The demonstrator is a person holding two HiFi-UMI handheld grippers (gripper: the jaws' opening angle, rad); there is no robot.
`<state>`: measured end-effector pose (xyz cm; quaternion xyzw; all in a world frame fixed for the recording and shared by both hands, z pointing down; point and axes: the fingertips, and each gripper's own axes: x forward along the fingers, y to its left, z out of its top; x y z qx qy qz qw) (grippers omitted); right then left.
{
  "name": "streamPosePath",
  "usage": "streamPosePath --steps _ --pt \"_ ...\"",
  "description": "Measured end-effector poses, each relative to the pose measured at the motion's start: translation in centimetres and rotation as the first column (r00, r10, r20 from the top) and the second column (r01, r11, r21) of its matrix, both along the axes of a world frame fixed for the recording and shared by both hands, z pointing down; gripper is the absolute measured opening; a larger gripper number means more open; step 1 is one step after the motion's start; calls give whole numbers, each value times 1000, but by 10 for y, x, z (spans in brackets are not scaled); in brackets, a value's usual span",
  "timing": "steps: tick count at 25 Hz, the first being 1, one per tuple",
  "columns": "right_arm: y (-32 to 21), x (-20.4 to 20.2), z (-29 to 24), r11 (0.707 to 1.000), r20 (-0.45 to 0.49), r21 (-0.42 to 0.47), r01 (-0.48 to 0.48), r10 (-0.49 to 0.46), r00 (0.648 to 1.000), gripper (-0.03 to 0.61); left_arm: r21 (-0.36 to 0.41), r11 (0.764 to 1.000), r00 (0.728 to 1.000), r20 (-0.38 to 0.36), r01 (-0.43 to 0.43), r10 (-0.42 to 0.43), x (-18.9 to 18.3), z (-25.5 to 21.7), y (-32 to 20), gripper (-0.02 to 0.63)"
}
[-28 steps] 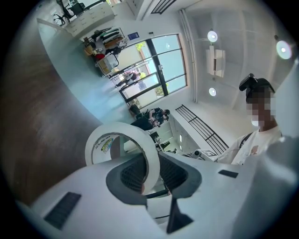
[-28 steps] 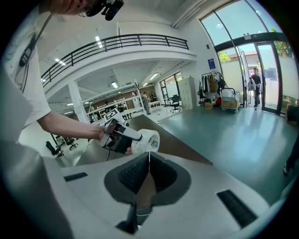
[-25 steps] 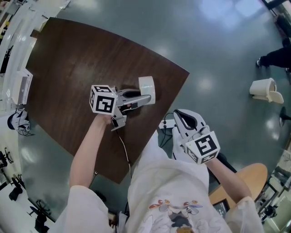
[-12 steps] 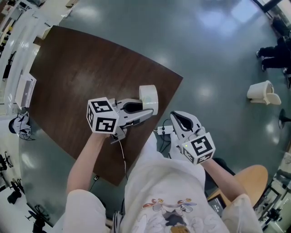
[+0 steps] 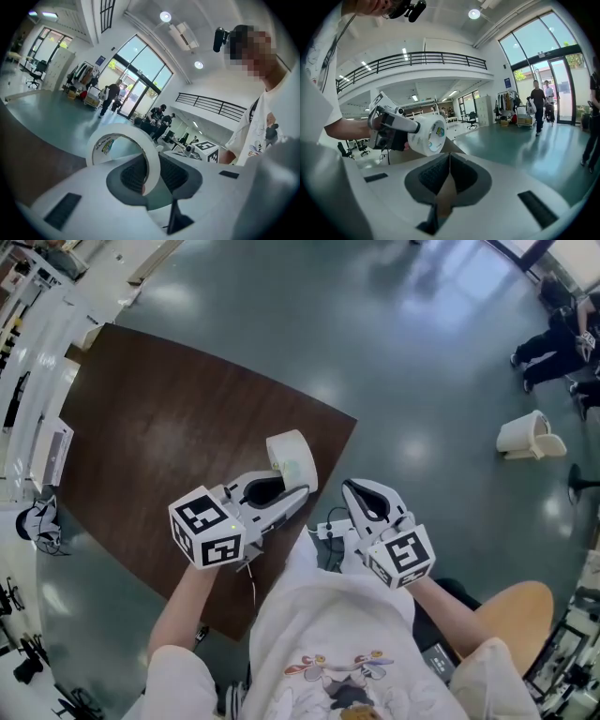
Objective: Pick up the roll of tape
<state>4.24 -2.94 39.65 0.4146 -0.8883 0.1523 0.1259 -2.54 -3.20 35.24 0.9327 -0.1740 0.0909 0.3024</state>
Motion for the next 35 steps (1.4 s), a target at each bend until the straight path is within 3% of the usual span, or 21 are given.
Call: streamPosePath --steps 6,12,21,31,35 --pt "2 9 -19 999 18 36 -2 1 1000 8 116 990 996 32 81 -86 10 -32 -2 83" --pt "7 16 -37 998 49 57 -10 7 999 8 214 959 977 65 187 -205 9 -49 0 83" --pt "11 16 -68 993 110 116 -26 13 994 8 327 868 904 80 374 -420 -7 -58 18 83" --pt "25 6 -79 992 105 125 6 -19 994 6 368 806 849 78 463 -523 -16 -65 39 83" --pt "34 -2 -79 990 104 137 20 -34 994 6 370 796 840 72 479 -538 -20 -59 51 83"
